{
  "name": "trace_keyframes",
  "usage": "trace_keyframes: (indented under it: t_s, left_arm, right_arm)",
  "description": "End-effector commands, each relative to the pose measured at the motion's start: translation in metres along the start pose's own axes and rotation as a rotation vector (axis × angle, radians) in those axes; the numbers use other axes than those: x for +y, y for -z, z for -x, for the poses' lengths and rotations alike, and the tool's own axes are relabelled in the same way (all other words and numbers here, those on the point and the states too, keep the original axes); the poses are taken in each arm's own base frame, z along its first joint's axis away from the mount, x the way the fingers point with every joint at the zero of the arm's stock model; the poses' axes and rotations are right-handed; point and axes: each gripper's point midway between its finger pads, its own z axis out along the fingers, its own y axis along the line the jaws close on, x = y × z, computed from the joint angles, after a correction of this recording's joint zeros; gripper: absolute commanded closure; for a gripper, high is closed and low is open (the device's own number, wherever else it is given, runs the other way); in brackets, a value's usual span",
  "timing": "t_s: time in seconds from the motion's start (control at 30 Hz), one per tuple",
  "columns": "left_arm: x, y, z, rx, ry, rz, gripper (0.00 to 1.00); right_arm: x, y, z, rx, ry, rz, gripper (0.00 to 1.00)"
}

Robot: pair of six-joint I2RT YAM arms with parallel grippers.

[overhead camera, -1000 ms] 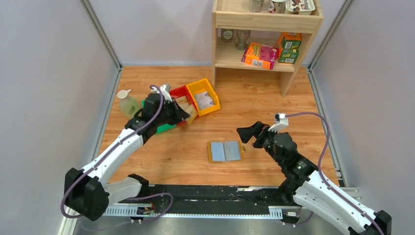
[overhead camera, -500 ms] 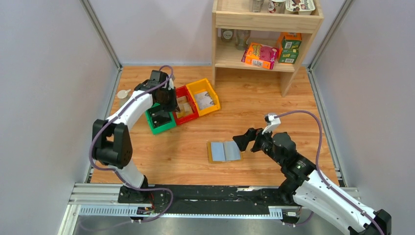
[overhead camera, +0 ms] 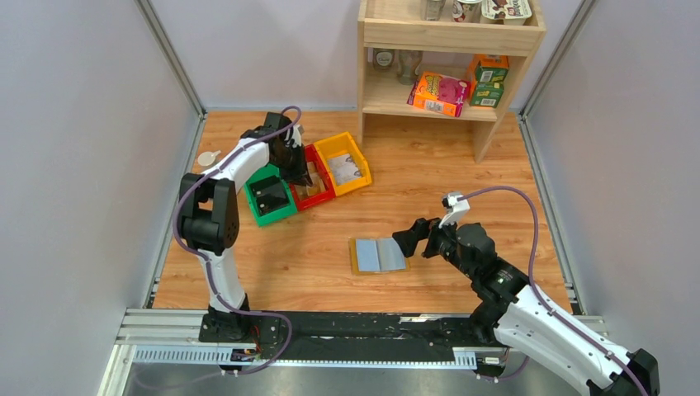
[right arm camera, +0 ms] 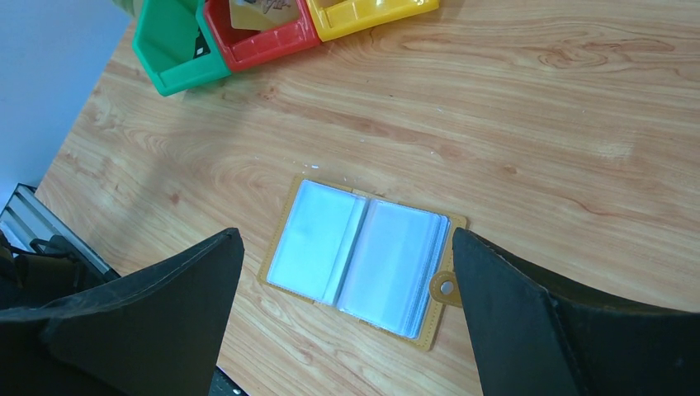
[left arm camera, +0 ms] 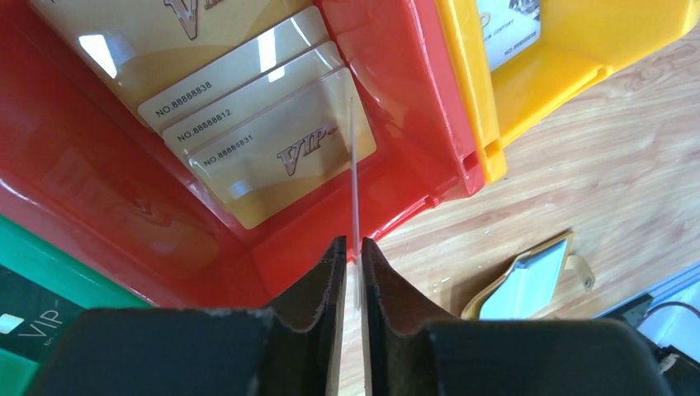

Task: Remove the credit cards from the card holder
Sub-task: Place the credit card in the storage box.

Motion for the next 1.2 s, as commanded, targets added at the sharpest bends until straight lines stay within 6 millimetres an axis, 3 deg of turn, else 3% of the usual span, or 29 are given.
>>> trace_keyframes:
  t_s: [0.0, 0.17, 0.27, 0.4, 0.47, 0.5, 0.53, 0.57, 0.6, 0.67, 0.73, 0.93, 1.07, 1.17]
  left_arm:
    - [-0.007, 0.020, 0.018, -0.038, -0.039, 0.022, 0.73]
    - [-0.009, 0.052, 0.027, -0.108, -0.068, 0.075, 0.39]
    - [-0.006, 0.067, 0.028, -0.135, -0.078, 0.117, 0.30]
    - [-0.015, 0.090, 0.013, -0.158, -0.100, 0.139, 0.22]
    - [-0.025, 0.100, -0.001, -0.175, -0.127, 0.156, 0.22]
    - [-0.035, 0.105, -0.016, -0.177, -0.145, 0.148, 0.22]
    - [-0.033, 0.102, -0.029, -0.166, -0.146, 0.164, 0.22]
    - [-0.050, 0.112, -0.039, -0.199, -0.160, 0.140, 0.22]
    - [-0.048, 0.106, -0.054, -0.186, -0.163, 0.159, 0.22]
    - [-0.069, 0.116, -0.078, -0.234, -0.148, 0.109, 0.22]
    - [-0.093, 0.111, -0.113, -0.214, -0.172, 0.037, 0.22]
    - [-0.116, 0.083, -0.173, -0.202, -0.172, -0.019, 0.22]
    - [-0.122, 0.060, -0.189, -0.168, -0.187, -0.012, 0.22]
    - [-0.121, 0.047, -0.190, -0.156, -0.189, 0.014, 0.22]
  right_arm:
    - [0.004, 0.001, 0.013, -0.043, 0.021, 0.007, 0.00]
    - [0.002, 0.004, 0.017, -0.038, 0.014, -0.020, 0.00]
    - [0.001, 0.006, 0.019, -0.024, 0.010, -0.034, 0.00]
    - [0.004, 0.007, 0.016, 0.013, -0.002, -0.037, 0.00]
    - [0.009, 0.008, 0.014, 0.040, -0.004, -0.016, 0.00]
    - [0.011, 0.007, 0.011, 0.060, -0.003, -0.005, 0.00]
    - [0.011, 0.006, 0.009, 0.076, -0.012, -0.011, 0.00]
    - [0.011, 0.004, 0.005, 0.099, -0.022, -0.021, 0.00]
    - [0.011, 0.003, 0.002, 0.124, -0.032, -0.027, 0.00]
    - [0.008, -0.003, -0.012, 0.199, -0.048, -0.057, 0.00]
    - [0.008, -0.007, -0.021, 0.256, -0.061, -0.076, 0.00]
    - [0.014, -0.019, -0.041, 0.364, -0.050, -0.121, 0.08]
    - [0.015, -0.029, -0.049, 0.420, -0.008, -0.190, 0.19]
    - [0.014, -0.037, -0.058, 0.460, 0.008, -0.231, 0.24]
